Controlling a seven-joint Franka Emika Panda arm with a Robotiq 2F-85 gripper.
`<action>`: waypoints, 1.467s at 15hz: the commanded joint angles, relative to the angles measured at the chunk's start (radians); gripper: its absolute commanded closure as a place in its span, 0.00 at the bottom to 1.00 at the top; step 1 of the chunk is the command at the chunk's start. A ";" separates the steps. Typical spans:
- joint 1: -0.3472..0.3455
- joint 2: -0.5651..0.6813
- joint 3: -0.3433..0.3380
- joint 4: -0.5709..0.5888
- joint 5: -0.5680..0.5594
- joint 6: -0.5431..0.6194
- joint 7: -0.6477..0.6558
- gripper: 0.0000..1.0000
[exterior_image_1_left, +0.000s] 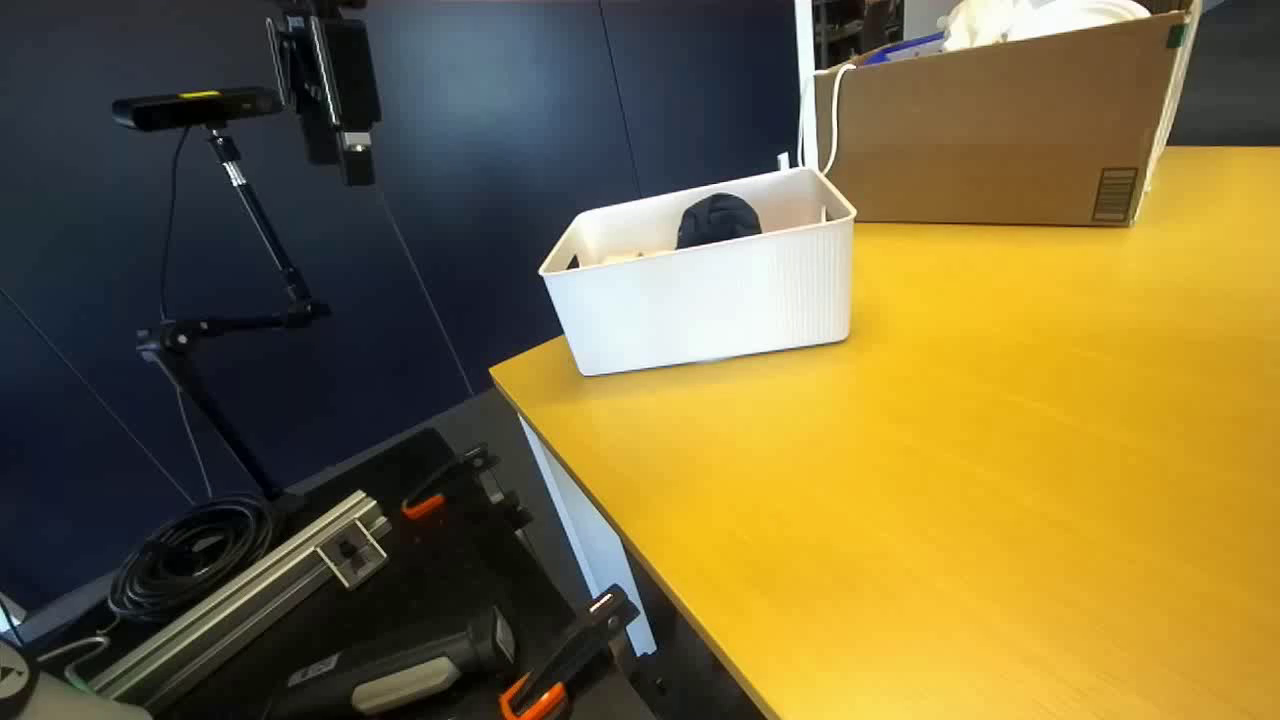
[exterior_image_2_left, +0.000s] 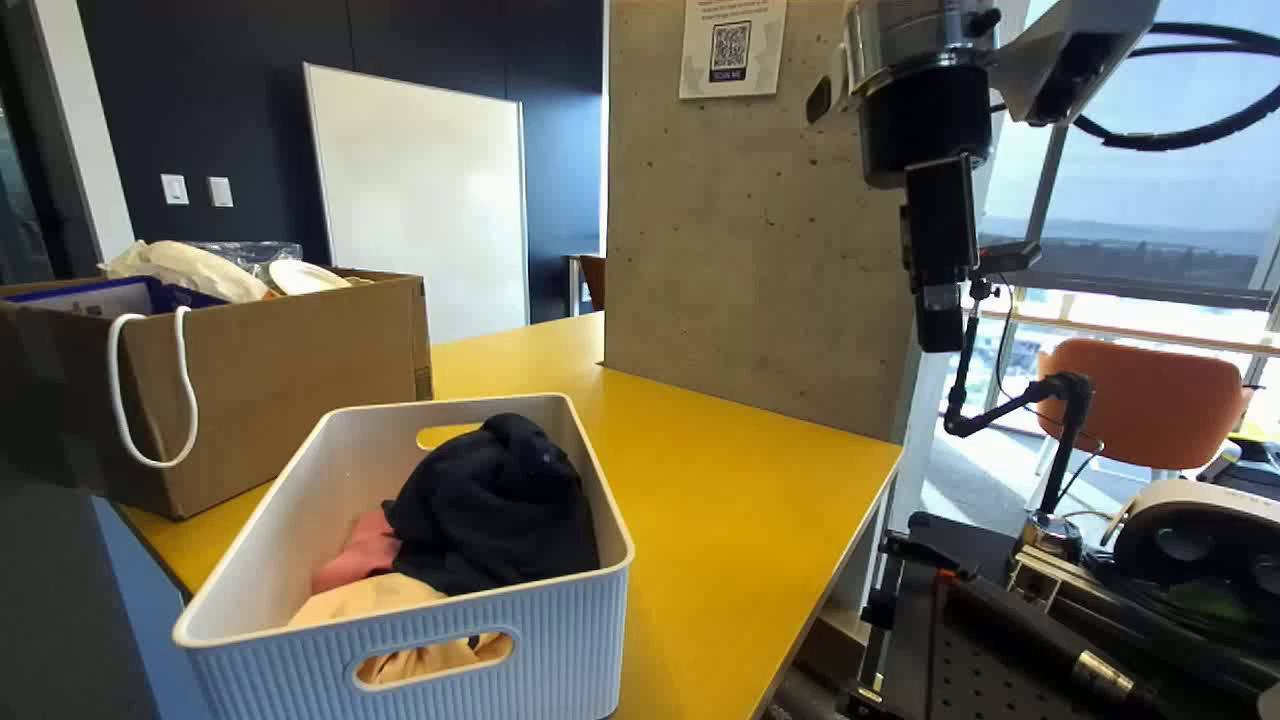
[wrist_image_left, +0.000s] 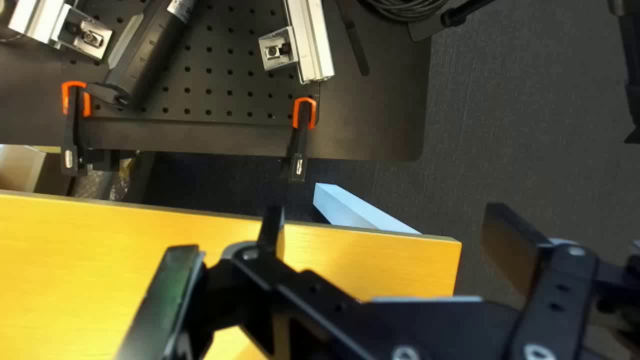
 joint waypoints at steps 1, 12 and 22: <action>-0.015 0.000 0.013 0.002 0.004 -0.002 -0.004 0.00; -0.086 0.254 -0.018 0.232 -0.044 0.033 -0.022 0.00; -0.071 0.714 0.008 0.668 -0.139 0.088 -0.092 0.00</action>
